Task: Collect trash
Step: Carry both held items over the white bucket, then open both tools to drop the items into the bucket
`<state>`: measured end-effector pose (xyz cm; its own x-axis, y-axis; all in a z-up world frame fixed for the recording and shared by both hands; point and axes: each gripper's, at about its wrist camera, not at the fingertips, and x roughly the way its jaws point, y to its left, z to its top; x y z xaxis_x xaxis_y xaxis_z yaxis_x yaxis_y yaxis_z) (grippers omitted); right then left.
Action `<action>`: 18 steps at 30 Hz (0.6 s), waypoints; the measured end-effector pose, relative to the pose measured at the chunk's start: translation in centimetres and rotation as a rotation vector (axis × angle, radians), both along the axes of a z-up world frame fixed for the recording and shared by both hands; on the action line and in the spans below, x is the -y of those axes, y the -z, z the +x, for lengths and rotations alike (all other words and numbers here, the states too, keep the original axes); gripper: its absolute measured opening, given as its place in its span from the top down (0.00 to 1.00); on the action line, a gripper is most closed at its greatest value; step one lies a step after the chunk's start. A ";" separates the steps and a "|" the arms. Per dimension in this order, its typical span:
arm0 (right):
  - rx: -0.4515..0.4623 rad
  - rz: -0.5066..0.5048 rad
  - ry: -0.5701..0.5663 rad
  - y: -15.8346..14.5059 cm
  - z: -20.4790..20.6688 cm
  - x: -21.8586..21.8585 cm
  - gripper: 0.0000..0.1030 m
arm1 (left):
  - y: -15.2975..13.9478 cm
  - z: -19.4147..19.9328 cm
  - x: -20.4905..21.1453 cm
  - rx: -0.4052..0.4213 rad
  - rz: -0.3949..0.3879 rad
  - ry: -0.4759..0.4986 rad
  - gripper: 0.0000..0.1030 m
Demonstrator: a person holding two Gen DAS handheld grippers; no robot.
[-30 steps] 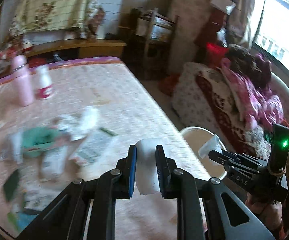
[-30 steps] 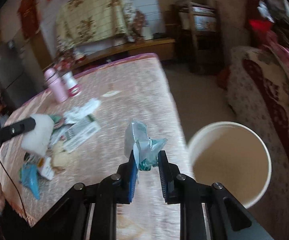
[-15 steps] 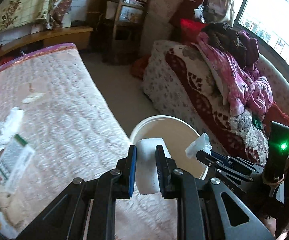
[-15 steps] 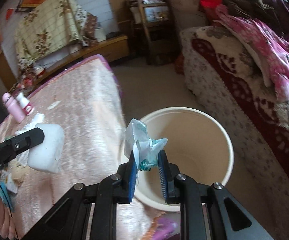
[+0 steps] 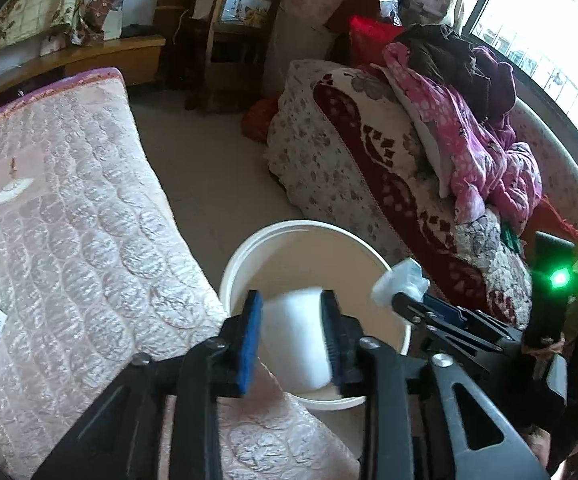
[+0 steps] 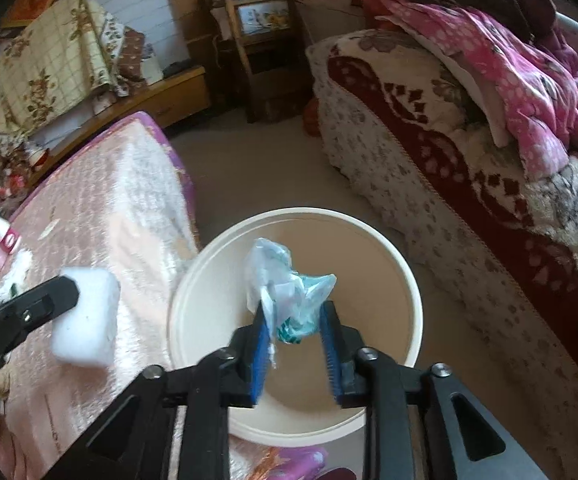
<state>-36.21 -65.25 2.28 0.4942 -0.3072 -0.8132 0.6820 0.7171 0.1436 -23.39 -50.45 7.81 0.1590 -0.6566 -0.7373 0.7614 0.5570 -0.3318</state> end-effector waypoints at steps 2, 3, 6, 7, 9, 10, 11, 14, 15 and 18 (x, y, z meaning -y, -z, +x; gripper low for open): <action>-0.002 0.014 0.015 0.3 -0.1 0.4 0.25 | 0.0 0.0 -0.2 0.004 -0.006 -0.011 0.39; 0.018 0.022 0.017 0.3 -0.3 0.4 0.24 | -0.1 0.0 -0.4 0.014 -0.009 -0.023 0.39; 0.023 0.017 0.016 0.2 -0.5 0.3 0.24 | -0.3 0.1 -1.2 0.019 -0.003 -0.039 0.39; 0.021 0.015 0.009 0.1 -0.4 0.1 0.24 | -0.4 0.2 -1.6 0.025 0.004 -0.049 0.39; 0.029 0.010 0.001 -0.2 -0.4 -0.4 0.24 | -0.7 0.2 -2.5 0.053 0.008 -0.070 0.39; 0.035 0.008 -0.002 -0.4 -0.3 -0.6 0.24 | -0.9 0.2 -3.0 0.068 0.010 -0.081 0.39; 0.040 0.004 -0.007 -0.7 -0.3 -1.0 0.24 | -1.1 0.3 -3.6 0.082 0.015 -0.092 0.39; 0.046 -0.005 -0.024 -1.1 0.1 -2.0 0.24 | -1.5 0.5 -5.2 0.113 0.032 -0.128 0.39; 0.048 -0.009 -0.031 -1.3 0.2 -2.4 0.24 | -1.7 0.6 -5.9 0.120 0.034 -0.141 0.39; 0.052 -0.017 -0.057 -1.9 0.7 -3.7 0.24 | -2.3 0.9 -7.7 0.151 0.041 -0.181 0.39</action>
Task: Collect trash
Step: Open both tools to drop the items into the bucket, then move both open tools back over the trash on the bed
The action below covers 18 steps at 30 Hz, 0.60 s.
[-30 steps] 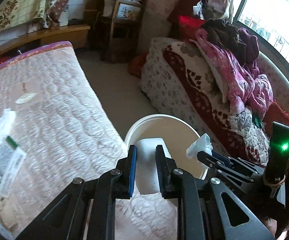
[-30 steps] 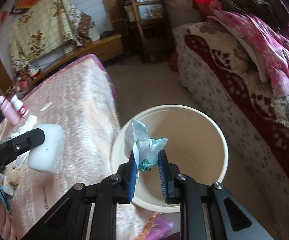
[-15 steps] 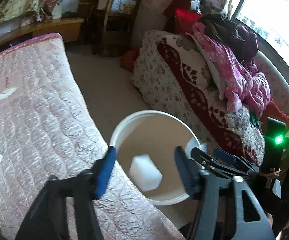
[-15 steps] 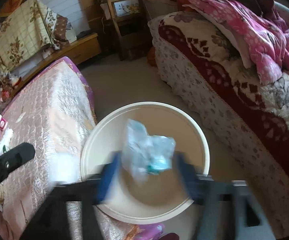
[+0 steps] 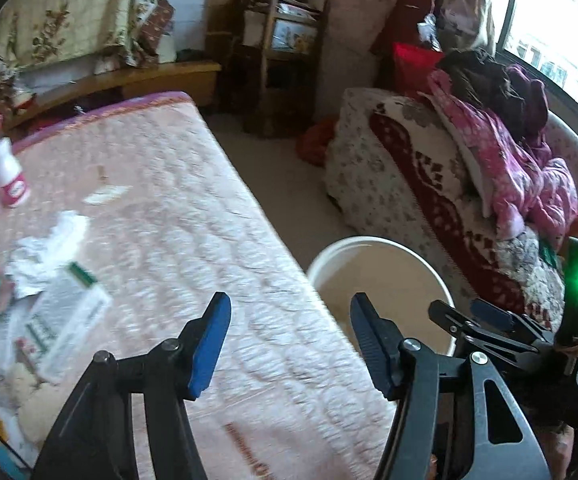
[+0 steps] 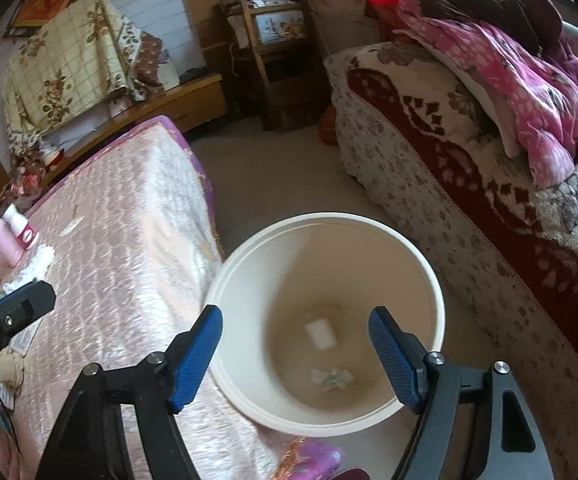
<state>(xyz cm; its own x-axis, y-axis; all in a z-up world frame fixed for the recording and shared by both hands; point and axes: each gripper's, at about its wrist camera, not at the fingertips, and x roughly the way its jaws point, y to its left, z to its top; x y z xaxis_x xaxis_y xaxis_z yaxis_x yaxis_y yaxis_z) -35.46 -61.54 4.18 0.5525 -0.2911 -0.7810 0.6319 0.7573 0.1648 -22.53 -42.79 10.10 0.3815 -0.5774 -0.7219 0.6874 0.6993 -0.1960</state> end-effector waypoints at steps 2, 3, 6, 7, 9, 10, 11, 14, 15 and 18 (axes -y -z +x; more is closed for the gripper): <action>0.006 -0.010 -0.018 -0.5 0.3 -1.0 0.24 | -0.4 0.1 -1.1 0.017 0.002 -0.020 0.39; 0.008 -0.013 -0.024 -0.7 0.5 -1.4 0.24 | -0.7 0.2 -1.9 0.024 0.002 -0.031 0.39; 0.019 -0.019 -0.054 -1.5 0.9 -3.0 0.24 | -1.4 0.0 -3.5 0.034 -0.010 -0.045 0.39; 0.024 -0.022 -0.062 -1.8 1.1 -3.5 0.24 | -1.7 0.1 -4.0 0.034 -0.017 -0.046 0.37; 0.031 -0.030 -0.080 -2.4 1.4 -4.5 0.24 | -2.4 0.0 -5.3 0.026 -0.045 -0.045 0.35; 0.034 -0.034 -0.087 -2.7 1.6 -5.0 0.24 | -2.7 -0.1 -6.0 0.023 -0.062 -0.042 0.33; 0.039 -0.038 -0.096 -3.1 1.7 -5.5 0.24 | -3.0 -0.2 -6.5 0.022 -0.074 -0.042 0.32; 0.055 -0.045 -0.131 -4.2 1.9 -7.2 0.24 | -4.0 -0.4 -8.3 0.022 -0.092 -0.050 0.31; 0.058 -0.050 -0.140 -4.5 2.1 -7.8 0.24 | -4.3 -0.5 -8.9 0.020 -0.100 -0.051 0.31; 0.064 -0.057 -0.169 -5.1 2.5 -9.4 0.24 | -5.5 -0.9 -10.3 0.036 -0.099 -0.065 0.31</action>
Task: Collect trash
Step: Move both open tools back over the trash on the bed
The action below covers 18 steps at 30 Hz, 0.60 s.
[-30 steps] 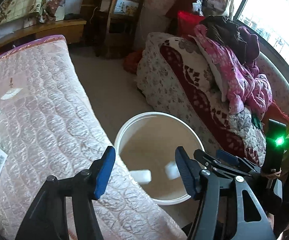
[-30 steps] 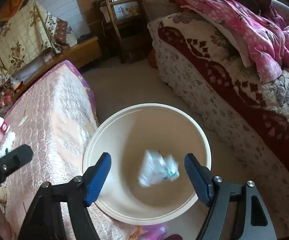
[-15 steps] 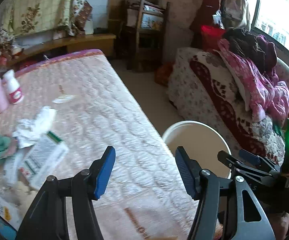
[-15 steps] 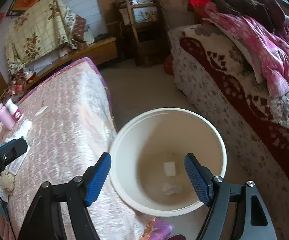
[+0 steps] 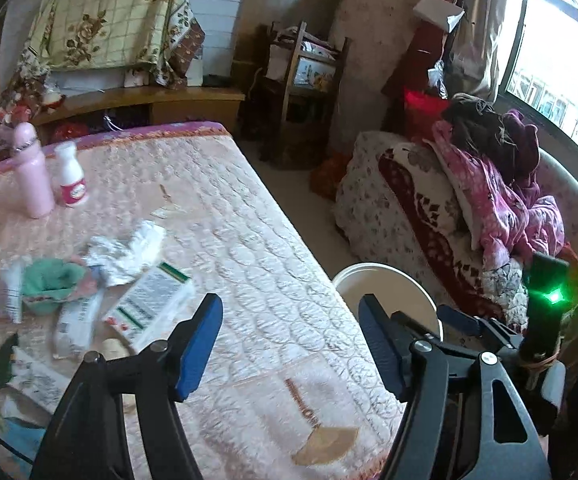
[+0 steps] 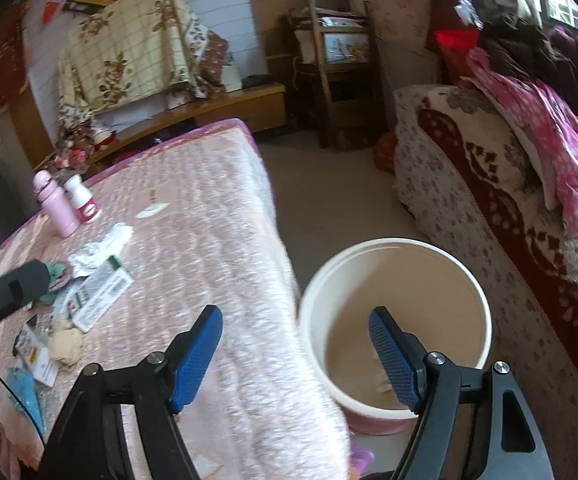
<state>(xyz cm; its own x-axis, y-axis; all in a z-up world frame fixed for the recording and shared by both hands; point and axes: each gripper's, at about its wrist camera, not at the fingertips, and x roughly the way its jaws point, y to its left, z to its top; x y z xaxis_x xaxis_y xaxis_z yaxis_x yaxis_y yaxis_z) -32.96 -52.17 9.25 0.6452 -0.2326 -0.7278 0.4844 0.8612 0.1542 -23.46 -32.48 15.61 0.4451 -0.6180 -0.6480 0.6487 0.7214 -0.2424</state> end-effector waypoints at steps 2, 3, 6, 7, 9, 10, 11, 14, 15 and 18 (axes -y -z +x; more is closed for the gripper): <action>0.003 0.003 -0.024 -0.2 0.4 -1.1 0.24 | -0.8 -0.4 -1.0 0.033 0.014 -0.013 0.31; 0.007 0.006 -0.033 -0.3 0.6 -1.6 0.24 | -1.2 -0.6 -1.6 0.055 0.028 -0.028 0.31; 0.016 0.019 -0.070 -0.5 1.3 -3.2 0.24 | -2.1 -0.8 -3.5 0.097 0.044 -0.060 0.31; 0.016 0.020 -0.080 -0.5 1.5 -3.6 0.24 | -2.4 -0.8 -4.1 0.106 0.049 -0.072 0.31; 0.017 0.018 -0.107 -0.7 2.0 -4.9 0.24 | -2.8 -0.9 -5.5 0.121 0.055 -0.092 0.31; 0.020 0.018 -0.117 -0.9 2.1 -5.5 0.24 | -3.0 -0.9 -6.2 0.125 0.054 -0.101 0.31; 0.025 0.019 -0.134 -1.0 2.4 -6.1 0.24 | -3.3 -0.8 -7.1 0.128 0.055 -0.115 0.31; 0.033 0.009 -0.183 -1.5 3.1 -8.3 0.24 | -3.5 -0.6 -9.4 0.126 0.049 -0.146 0.31; 0.033 0.004 -0.198 -1.6 3.3 -9.0 0.24 | -3.6 -0.4 -10.4 0.124 0.048 -0.162 0.30; 0.040 -0.003 -0.237 -1.9 3.9 -10.9 0.24 | -3.4 0.0 -13.5 0.118 0.053 -0.206 0.30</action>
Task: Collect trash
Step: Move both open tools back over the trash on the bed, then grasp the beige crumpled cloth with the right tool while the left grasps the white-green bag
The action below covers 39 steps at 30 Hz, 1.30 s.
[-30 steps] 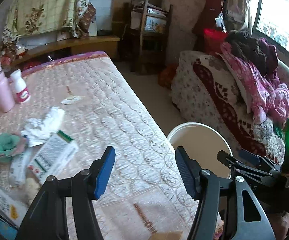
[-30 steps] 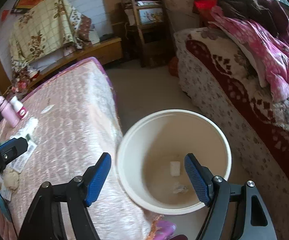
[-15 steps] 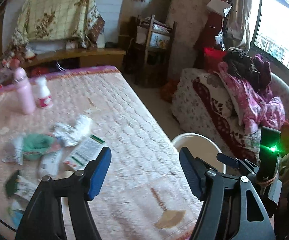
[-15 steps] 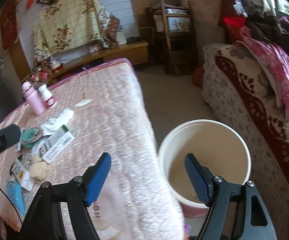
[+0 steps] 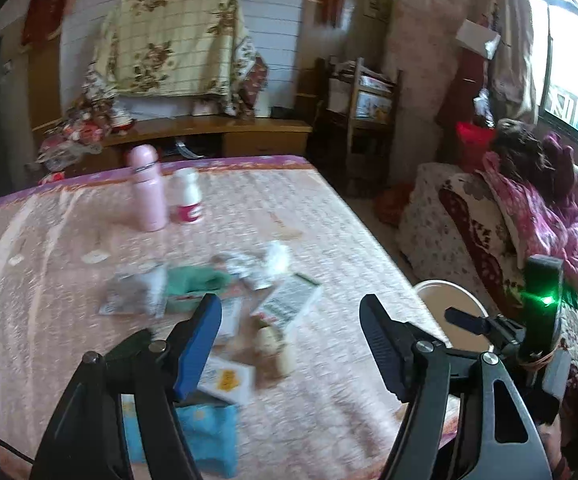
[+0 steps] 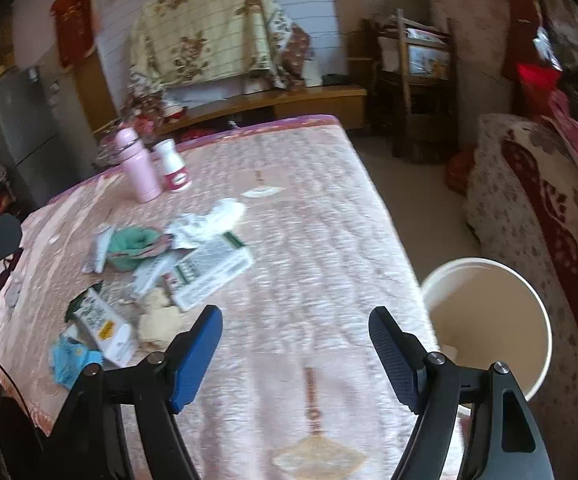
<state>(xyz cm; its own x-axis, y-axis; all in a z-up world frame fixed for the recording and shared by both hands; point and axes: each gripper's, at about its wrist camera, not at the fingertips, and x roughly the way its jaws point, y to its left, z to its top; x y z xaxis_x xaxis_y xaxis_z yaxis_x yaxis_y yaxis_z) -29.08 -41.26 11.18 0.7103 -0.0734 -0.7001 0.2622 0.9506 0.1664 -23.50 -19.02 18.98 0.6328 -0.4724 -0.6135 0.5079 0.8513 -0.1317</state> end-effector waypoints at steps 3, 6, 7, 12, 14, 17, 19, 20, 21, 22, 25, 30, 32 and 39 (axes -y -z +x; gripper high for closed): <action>0.004 -0.001 -0.027 -0.1 0.5 -1.6 0.24 | 0.5 0.4 -3.0 0.001 0.018 -0.047 0.30; 0.007 0.004 -0.047 -0.1 0.9 -2.8 0.24 | 1.2 0.8 -5.9 -0.006 0.034 -0.092 0.30; 0.008 0.005 -0.057 -0.1 1.0 -3.3 0.24 | 1.5 1.0 -6.9 -0.010 0.037 -0.107 0.30; 0.000 0.011 -0.108 0.3 1.7 -5.4 0.24 | 3.7 2.1 -11.6 -0.057 0.048 -0.187 0.30; -0.013 0.011 -0.129 0.7 2.1 -6.4 0.24 | 4.6 2.6 -13.3 -0.078 0.052 -0.216 0.30; -0.030 0.009 -0.161 1.3 2.7 -7.5 0.24 | 6.0 3.3 -15.1 -0.100 0.063 -0.254 0.30; -0.046 0.012 -0.176 1.8 3.2 -8.2 0.24 | 7.0 3.8 -16.2 -0.122 0.067 -0.275 0.30; -0.049 0.012 -0.180 1.9 3.4 -8.4 0.24 | 7.4 4.1 -16.6 -0.133 0.068 -0.281 0.30; -0.052 0.010 -0.184 2.1 3.6 -8.7 0.24 | 7.9 4.3 -16.9 -0.143 0.066 -0.285 0.30; -0.054 0.007 -0.186 2.2 3.9 -8.9 0.24 | 8.2 4.3 -17.1 -0.149 0.065 -0.287 0.30; -0.058 0.007 -0.196 2.5 4.6 -9.4 0.24 | 9.4 4.5 -17.2 -0.169 0.064 -0.285 0.30; -0.077 0.021 -0.212 3.4 6.1 -10.1 0.24 | 11.2 4.8 -17.4 -0.190 0.113 -0.272 0.30; -0.088 0.023 -0.225 3.7 6.6 -10.6 0.24 | 11.7 5.0 -17.8 -0.203 0.120 -0.265 0.30; -0.115 0.023 -0.251 5.0 7.8 -11.5 0.24 | 14.6 6.5 -18.3 -0.280 0.161 -0.211 0.30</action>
<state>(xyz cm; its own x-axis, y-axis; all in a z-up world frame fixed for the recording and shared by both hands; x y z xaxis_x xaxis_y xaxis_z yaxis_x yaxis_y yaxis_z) -21.26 -29.75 6.18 0.6201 0.1114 -0.7766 0.0377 0.9845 0.1713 -17.04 -0.76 4.42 0.5037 -0.2337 -0.8317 0.2830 0.9542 -0.0968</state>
